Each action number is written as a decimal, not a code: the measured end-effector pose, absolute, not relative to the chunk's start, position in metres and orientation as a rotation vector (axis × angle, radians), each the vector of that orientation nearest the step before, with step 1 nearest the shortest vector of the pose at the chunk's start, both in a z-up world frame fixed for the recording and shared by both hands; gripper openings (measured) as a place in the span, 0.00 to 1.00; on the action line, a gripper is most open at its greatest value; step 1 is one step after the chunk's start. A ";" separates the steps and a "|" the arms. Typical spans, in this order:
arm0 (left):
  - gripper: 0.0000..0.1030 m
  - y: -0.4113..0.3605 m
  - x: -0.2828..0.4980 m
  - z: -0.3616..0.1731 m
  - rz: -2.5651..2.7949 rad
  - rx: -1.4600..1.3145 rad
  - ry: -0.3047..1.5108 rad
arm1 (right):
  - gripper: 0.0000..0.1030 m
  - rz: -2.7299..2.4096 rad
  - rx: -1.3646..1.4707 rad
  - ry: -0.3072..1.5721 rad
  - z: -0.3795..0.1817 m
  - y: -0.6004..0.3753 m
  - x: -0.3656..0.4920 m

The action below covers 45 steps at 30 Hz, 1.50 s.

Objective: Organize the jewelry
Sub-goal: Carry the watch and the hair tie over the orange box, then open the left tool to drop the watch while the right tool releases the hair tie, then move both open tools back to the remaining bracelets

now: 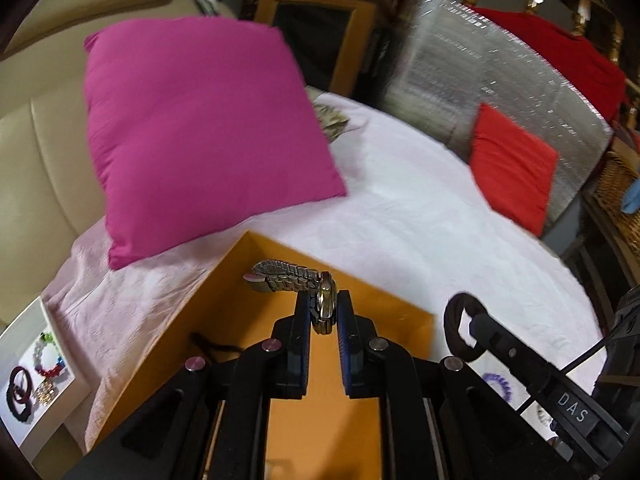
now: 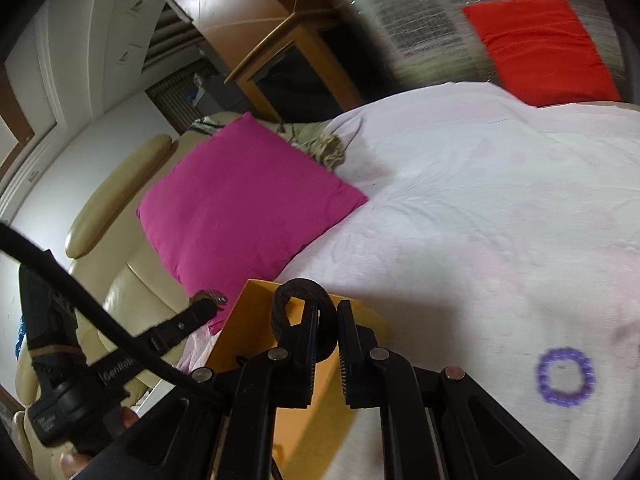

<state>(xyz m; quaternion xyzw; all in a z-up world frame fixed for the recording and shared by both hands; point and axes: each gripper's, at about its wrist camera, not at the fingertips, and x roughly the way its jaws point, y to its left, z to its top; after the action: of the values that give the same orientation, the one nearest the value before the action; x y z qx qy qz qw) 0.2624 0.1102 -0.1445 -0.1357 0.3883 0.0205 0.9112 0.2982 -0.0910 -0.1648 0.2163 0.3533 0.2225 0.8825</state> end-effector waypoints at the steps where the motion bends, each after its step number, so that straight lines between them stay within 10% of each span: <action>1: 0.12 0.113 0.264 -0.148 0.049 -0.281 0.814 | 0.11 0.465 0.442 0.742 -0.166 -0.084 0.301; 35: 0.13 0.129 0.266 -0.146 0.228 -0.337 0.802 | 0.15 0.494 0.550 0.905 -0.198 -0.067 0.332; 40: 0.13 0.130 0.269 -0.146 0.255 -0.328 0.801 | 0.53 0.504 0.585 0.881 -0.201 -0.074 0.332; 45: 0.13 0.117 0.270 -0.142 0.236 -0.283 0.791 | 0.53 0.478 0.579 0.839 -0.195 -0.099 0.324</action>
<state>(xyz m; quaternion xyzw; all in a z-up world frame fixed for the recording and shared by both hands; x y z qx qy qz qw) 0.2698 0.1174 -0.1424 -0.1372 0.3830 0.1144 0.9063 0.3241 -0.0994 -0.1949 0.2745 0.3977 0.2268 0.8456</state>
